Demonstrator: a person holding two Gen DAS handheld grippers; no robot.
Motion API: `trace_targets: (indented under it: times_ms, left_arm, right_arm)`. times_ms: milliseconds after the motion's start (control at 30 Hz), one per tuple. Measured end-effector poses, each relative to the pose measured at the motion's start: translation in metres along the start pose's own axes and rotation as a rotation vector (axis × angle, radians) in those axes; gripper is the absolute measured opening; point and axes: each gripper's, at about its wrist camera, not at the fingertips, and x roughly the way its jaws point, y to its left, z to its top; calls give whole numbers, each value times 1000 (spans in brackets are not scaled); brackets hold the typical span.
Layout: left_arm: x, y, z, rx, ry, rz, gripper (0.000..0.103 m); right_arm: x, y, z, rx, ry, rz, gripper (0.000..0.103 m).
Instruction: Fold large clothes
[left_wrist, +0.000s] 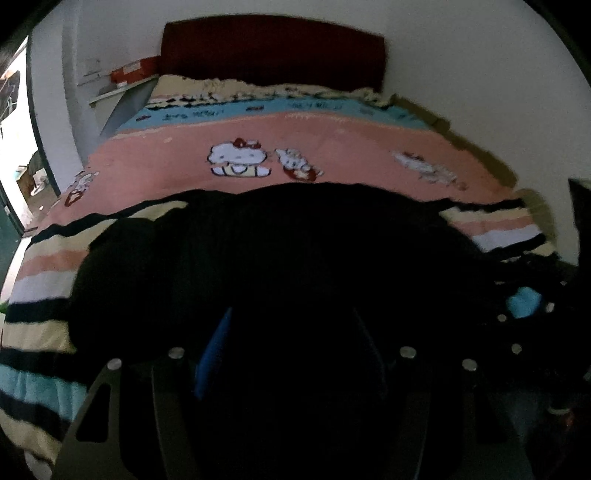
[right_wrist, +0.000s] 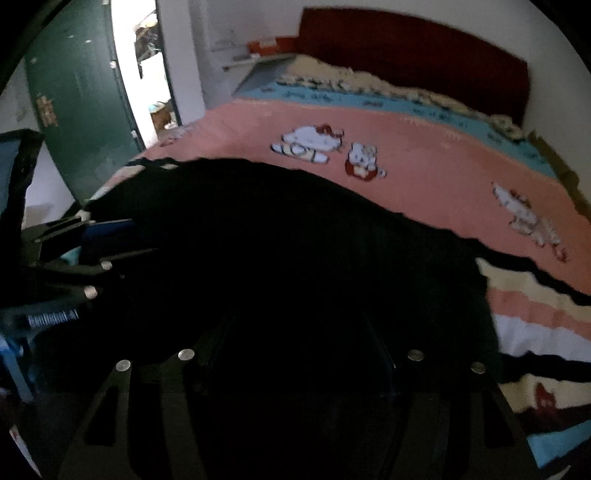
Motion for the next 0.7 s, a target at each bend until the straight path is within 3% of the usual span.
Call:
trace_targets:
  times_ms: [133, 233, 700]
  left_arm:
    - [-32, -11, -24, 17, -8, -33, 63]
    - [-32, -20, -42, 32, 21, -42, 63]
    - [16, -26, -74, 52, 34, 17, 64]
  right_arm:
    - [-39, 11, -22, -17, -28, 45, 63]
    - [-53, 22, -42, -39, -17, 65, 63]
    - [22, 7, -70, 36, 128, 40, 65]
